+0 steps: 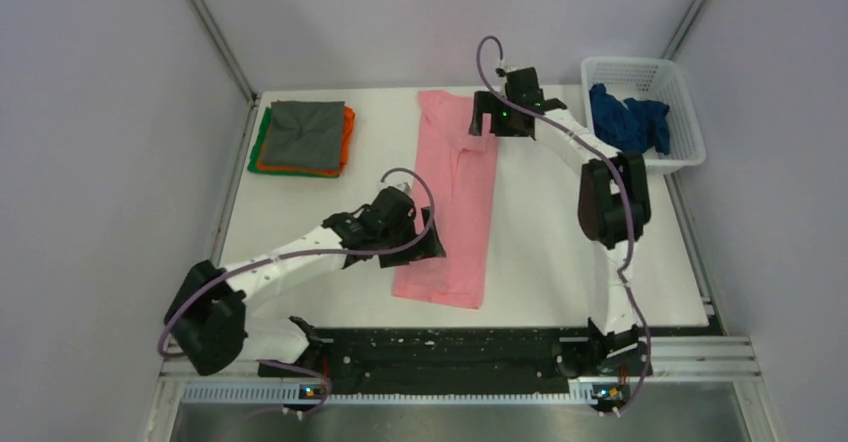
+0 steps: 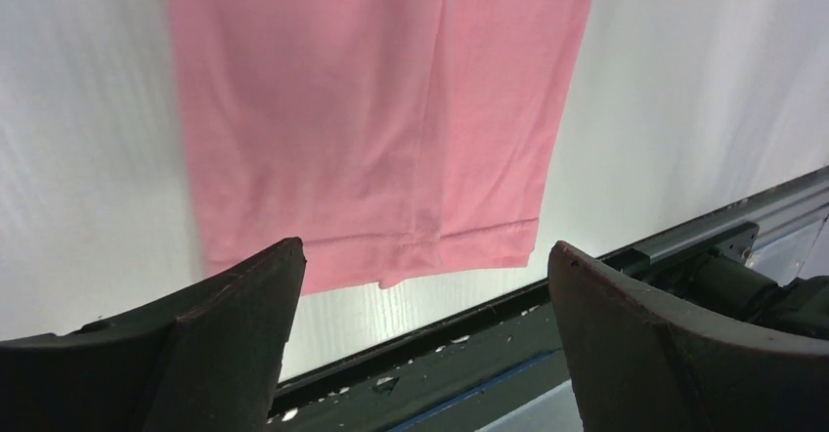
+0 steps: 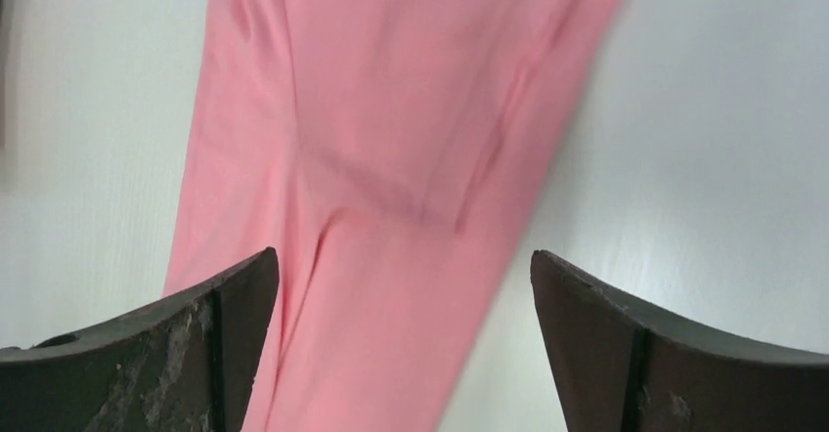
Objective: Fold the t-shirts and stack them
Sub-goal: Rotate the tshirt 80 degrees, then grab the bottom of the folded rectangular tshirt with both arms, then fold the folded rectangular tshirt in 1/3 of the way, then grab one side of the 2/3 rectangular tshirt with both arms, then fold the long partially folded tshirt into a neat square
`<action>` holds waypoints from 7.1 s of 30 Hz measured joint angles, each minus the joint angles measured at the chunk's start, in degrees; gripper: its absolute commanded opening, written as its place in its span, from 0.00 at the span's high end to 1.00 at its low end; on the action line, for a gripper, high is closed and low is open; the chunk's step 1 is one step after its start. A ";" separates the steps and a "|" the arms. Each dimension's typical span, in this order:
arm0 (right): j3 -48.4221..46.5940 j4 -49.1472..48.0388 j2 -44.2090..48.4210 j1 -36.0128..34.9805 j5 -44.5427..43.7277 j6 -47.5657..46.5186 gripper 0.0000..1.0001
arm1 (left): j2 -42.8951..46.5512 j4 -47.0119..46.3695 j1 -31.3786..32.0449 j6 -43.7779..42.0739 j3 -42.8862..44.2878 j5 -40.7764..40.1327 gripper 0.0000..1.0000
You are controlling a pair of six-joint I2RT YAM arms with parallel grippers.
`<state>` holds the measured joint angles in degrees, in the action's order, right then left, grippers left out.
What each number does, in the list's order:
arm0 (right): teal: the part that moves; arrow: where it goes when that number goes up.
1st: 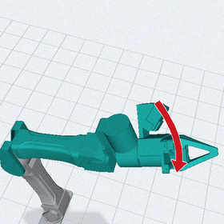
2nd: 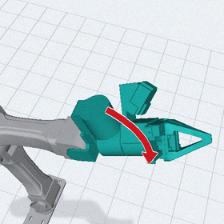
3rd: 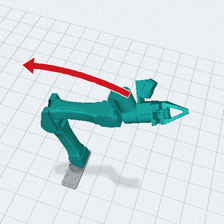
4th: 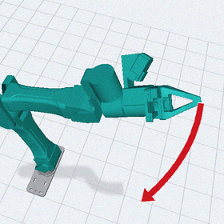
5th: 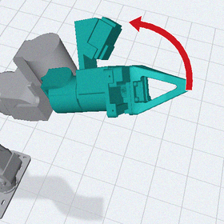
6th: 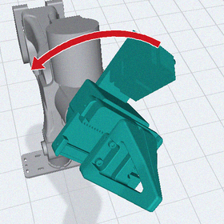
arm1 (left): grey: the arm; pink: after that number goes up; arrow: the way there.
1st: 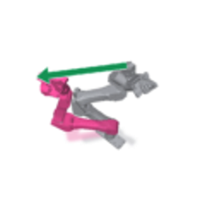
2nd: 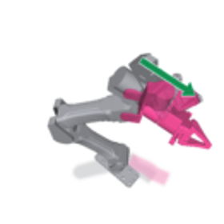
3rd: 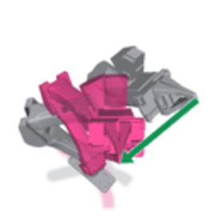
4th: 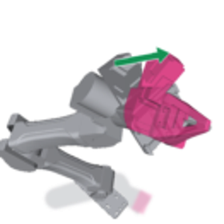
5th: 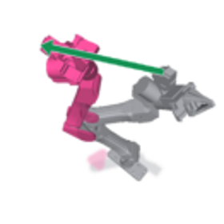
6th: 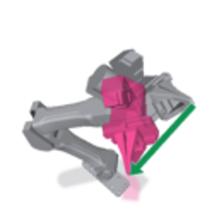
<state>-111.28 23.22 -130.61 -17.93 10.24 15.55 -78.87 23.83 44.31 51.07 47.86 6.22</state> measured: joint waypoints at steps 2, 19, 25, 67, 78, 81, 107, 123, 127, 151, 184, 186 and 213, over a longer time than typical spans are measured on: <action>12.39 -1.05 11.58 -1.25 -3.52 -0.15 0.01 | 5.46 1.99 -0.02 0.02 -1.18 -3.30 0.01; 72.67 -4.11 53.42 -36.76 -12.76 16.59 0.14 | 10.80 4.00 -3.19 0.31 -16.50 -6.86 0.64; 74.53 -4.22 53.88 -43.76 -13.14 20.59 0.29 | 8.07 -0.09 -3.96 0.96 -16.96 -4.31 1.00; 74.64 -6.95 64.76 -33.75 -13.51 20.98 1.00 | 6.03 -4.13 -8.48 -1.18 -4.76 7.67 1.00; 62.86 -10.21 51.25 -18.99 -11.98 17.35 1.00 | -13.11 -4.79 -17.90 -7.39 16.06 6.36 1.00; 59.91 -11.06 47.93 -16.15 -11.08 16.22 1.00 | -17.55 -4.63 -18.97 -8.72 20.98 6.34 1.00; 42.38 -16.50 25.33 -2.40 -3.54 11.26 0.01 | -39.36 -0.02 -25.27 -14.67 43.43 7.61 0.01; 56.57 -22.43 37.51 -13.29 4.35 7.39 0.01 | -8.76 -2.25 -25.51 -11.98 4.00 7.37 0.01; 53.16 -24.00 31.80 -13.40 4.83 6.99 0.01 | -3.34 -1.62 -25.51 -11.21 -0.81 6.03 0.01; 54.49 -22.34 34.58 -8.31 -6.16 7.76 0.02 | -11.39 -6.78 -24.50 -8.83 0.87 8.96 0.19; 76.11 -28.87 43.41 -10.84 2.38 21.03 0.99 | -21.86 -14.88 -22.12 -5.73 4.72 13.94 1.00; 76.52 -28.24 43.41 -10.84 2.27 20.83 1.00 | -21.33 -15.63 -22.10 -5.73 3.93 13.81 1.00; 78.82 -3.32 82.31 -19.06 14.58 20.41 1.00 | 31.28 8.04 -12.72 -0.44 -10.05 4.22 1.00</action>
<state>-32.47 19.90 -48.29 -36.99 24.82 35.97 -47.59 31.88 31.59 50.63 37.80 10.44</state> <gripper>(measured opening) 0.009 0.020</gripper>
